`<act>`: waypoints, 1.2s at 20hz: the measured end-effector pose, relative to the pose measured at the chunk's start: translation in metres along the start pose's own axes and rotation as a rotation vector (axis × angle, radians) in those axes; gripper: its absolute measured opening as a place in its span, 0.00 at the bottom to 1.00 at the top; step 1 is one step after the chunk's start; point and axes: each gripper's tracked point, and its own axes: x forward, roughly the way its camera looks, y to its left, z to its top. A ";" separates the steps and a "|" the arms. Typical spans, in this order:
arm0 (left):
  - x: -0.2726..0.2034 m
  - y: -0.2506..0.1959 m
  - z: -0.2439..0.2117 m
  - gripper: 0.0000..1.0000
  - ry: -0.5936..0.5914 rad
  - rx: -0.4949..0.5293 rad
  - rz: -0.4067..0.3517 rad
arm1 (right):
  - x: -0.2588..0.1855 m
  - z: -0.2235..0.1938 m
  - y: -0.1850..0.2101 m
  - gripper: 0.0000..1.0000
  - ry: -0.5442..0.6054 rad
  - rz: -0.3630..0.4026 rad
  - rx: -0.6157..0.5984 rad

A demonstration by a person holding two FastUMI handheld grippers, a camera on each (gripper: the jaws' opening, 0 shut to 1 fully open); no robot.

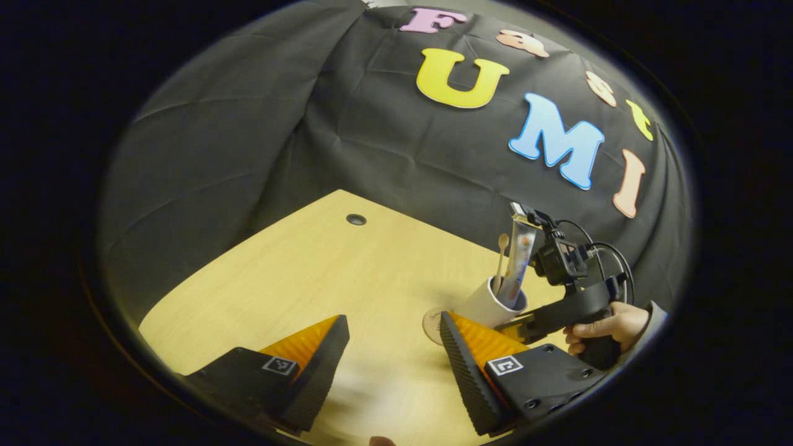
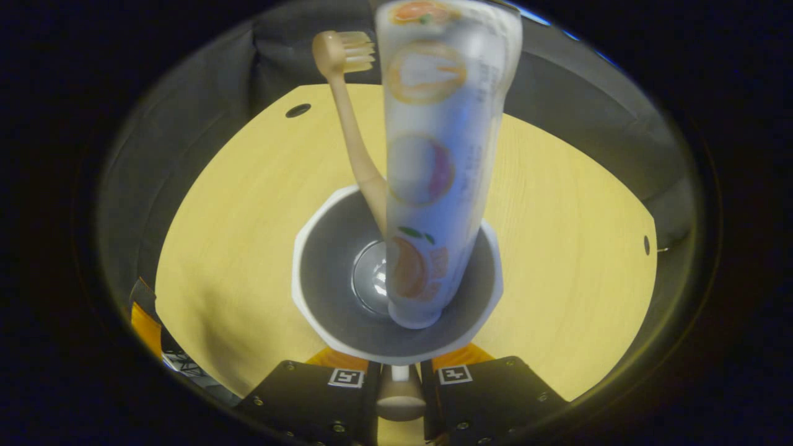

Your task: Put the toothbrush and toothpaste on the desktop into the cup, then pick up the cup and place it on the coaster on the desktop.

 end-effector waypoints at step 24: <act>-0.005 0.028 0.005 0.95 0.000 -0.003 0.019 | -0.026 -0.006 0.036 0.72 -0.022 -0.007 -0.009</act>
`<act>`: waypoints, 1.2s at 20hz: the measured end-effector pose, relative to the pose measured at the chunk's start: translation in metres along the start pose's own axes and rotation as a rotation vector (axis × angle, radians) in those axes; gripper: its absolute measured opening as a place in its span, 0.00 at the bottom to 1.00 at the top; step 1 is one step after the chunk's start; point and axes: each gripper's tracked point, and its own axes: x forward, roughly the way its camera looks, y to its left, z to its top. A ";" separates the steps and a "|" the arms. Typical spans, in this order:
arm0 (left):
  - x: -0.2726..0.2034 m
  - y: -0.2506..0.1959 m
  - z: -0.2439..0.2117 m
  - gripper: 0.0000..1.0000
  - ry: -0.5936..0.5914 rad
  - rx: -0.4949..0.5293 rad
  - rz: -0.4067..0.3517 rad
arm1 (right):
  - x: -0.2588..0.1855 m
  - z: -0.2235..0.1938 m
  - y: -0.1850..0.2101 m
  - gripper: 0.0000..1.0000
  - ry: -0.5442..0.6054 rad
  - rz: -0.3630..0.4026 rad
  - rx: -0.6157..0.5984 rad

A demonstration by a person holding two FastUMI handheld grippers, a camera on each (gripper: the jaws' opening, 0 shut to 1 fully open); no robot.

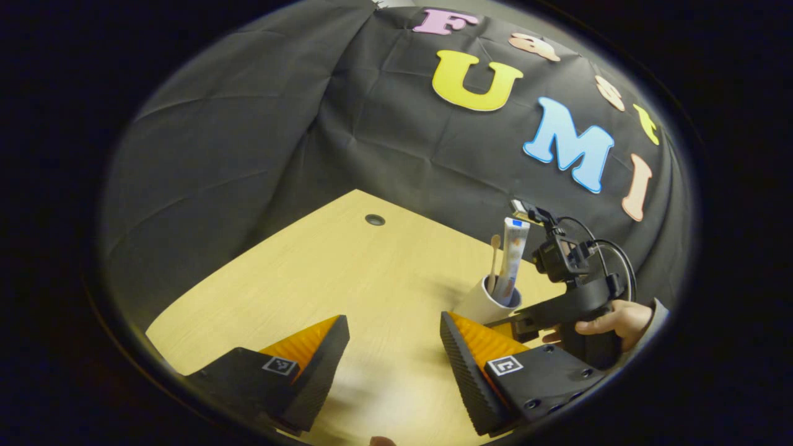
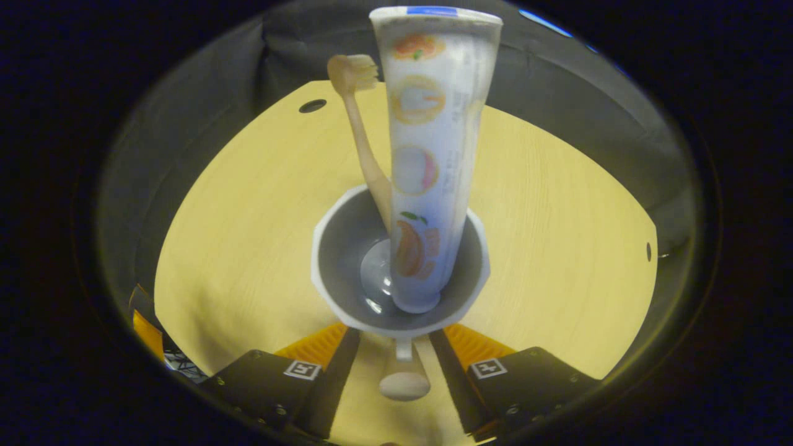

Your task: Put the toothbrush and toothpaste on the desktop into the cup, then pick up the cup and place it on the coaster on the desktop.

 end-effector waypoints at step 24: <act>-0.034 -0.215 0.039 0.95 -0.176 0.243 -0.280 | -0.322 -0.081 -0.186 0.86 -0.872 -0.336 0.257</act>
